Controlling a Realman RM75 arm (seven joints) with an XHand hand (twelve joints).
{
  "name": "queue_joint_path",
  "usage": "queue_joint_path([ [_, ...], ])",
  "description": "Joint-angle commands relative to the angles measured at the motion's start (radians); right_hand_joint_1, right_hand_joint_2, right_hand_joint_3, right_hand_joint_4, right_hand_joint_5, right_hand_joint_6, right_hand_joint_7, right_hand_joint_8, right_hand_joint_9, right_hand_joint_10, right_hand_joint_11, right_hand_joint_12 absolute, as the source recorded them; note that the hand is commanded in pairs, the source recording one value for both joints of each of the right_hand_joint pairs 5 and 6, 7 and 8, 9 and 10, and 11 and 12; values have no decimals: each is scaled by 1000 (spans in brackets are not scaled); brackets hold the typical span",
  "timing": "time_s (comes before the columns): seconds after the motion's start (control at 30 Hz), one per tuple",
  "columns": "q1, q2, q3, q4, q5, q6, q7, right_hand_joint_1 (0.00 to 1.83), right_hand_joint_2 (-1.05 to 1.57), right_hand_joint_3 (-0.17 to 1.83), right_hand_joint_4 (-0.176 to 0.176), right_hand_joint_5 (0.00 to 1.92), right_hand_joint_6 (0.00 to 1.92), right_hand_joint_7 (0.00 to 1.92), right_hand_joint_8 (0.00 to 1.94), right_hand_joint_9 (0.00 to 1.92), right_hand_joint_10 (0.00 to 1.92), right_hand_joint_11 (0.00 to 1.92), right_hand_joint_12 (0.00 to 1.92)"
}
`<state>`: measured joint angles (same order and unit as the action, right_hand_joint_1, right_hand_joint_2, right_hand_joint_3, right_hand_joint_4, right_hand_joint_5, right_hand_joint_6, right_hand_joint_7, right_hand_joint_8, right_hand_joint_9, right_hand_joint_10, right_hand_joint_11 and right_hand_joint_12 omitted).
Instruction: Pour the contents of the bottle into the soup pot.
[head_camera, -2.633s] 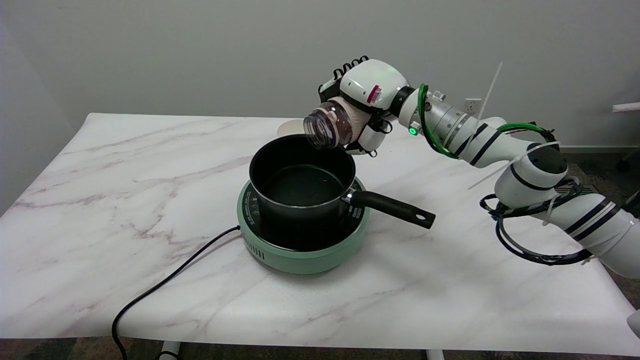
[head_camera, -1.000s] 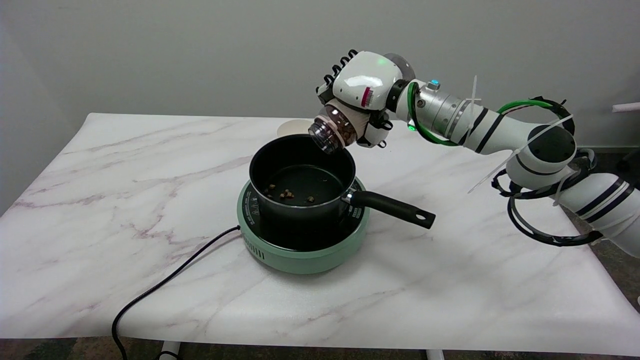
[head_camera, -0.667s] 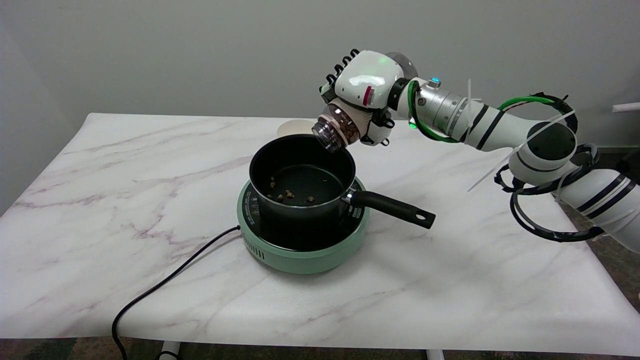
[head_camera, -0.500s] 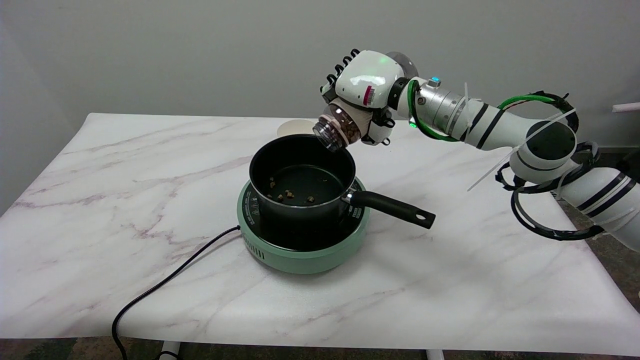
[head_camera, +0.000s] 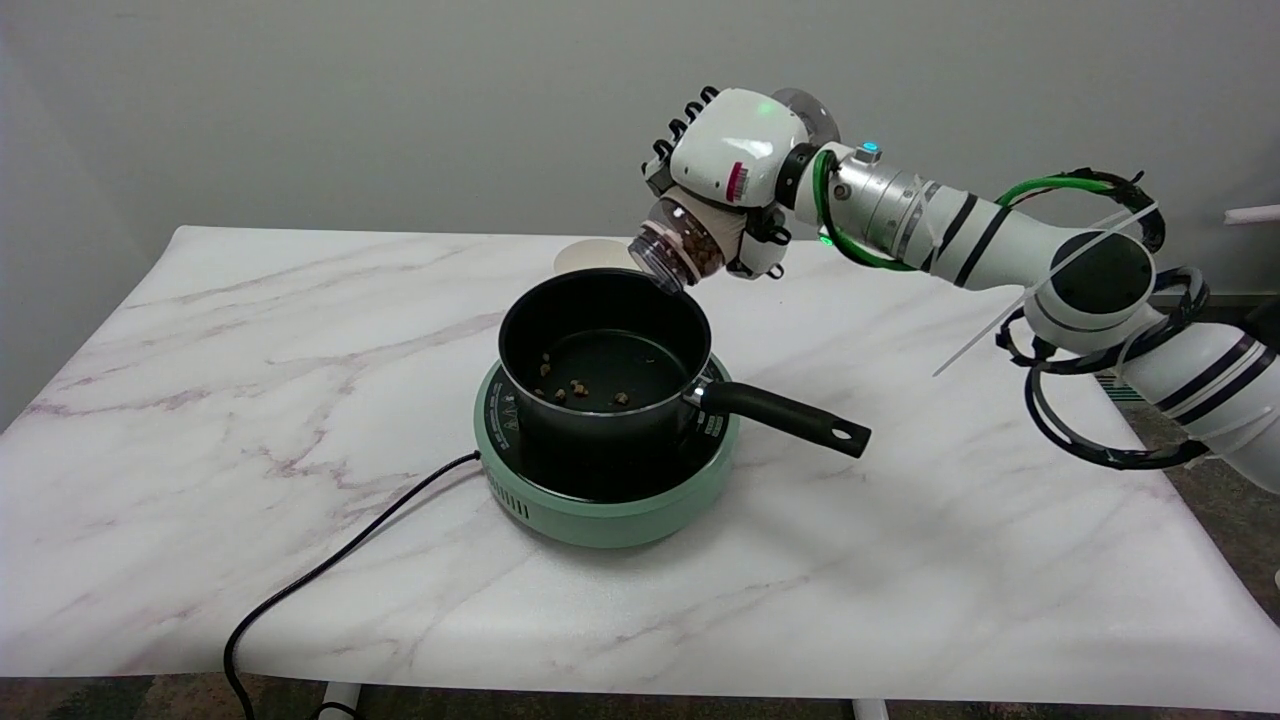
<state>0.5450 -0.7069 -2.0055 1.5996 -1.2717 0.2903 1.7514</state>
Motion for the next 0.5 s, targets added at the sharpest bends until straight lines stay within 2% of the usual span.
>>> queue_joint_path([
  [0.03,20,7,-27,65,-58,-2,38,1446,1165,723,0,1920,1920,1920,1920,1324,1324,1227,1227],
  [0.5,37,21,-44,121,-113,19,38,1429,1188,736,0,1920,1920,1920,1920,1330,1330,1223,1223],
])
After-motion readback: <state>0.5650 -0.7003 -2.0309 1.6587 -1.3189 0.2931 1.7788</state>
